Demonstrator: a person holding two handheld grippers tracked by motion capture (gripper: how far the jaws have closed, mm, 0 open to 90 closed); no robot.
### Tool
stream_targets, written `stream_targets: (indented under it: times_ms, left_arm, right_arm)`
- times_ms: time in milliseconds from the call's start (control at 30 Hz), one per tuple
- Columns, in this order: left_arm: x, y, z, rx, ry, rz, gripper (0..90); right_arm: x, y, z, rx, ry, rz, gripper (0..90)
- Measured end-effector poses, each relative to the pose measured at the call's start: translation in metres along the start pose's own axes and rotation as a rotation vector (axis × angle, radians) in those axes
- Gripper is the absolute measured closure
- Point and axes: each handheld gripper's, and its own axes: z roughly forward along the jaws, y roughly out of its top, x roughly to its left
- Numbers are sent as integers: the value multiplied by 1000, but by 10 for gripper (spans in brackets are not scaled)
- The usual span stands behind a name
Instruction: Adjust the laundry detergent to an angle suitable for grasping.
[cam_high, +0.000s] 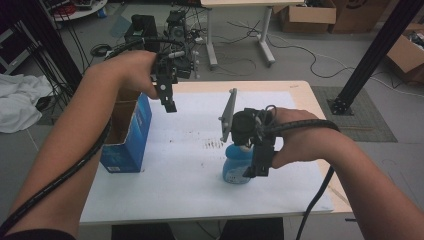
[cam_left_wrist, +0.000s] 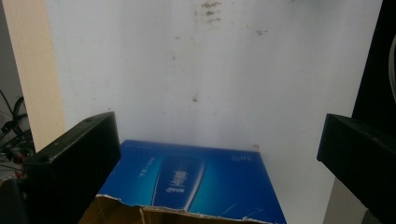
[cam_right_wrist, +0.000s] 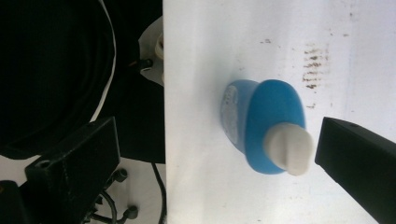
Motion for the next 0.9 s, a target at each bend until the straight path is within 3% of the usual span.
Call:
stream_targets:
  times_ms: [333,567,900]
  left_arm:
    - [1,-1,1,3,-1,-5,1]
    - [2,2,2,1,-1,4,0]
    - [2,2,5,2,-6,0,0]
  right_arm:
    - [-32,-4,2,-2,35,40,0]
    - [-56,-15,19,20,78,104,0]
    - [-66,-23,36,20,84,121,0]
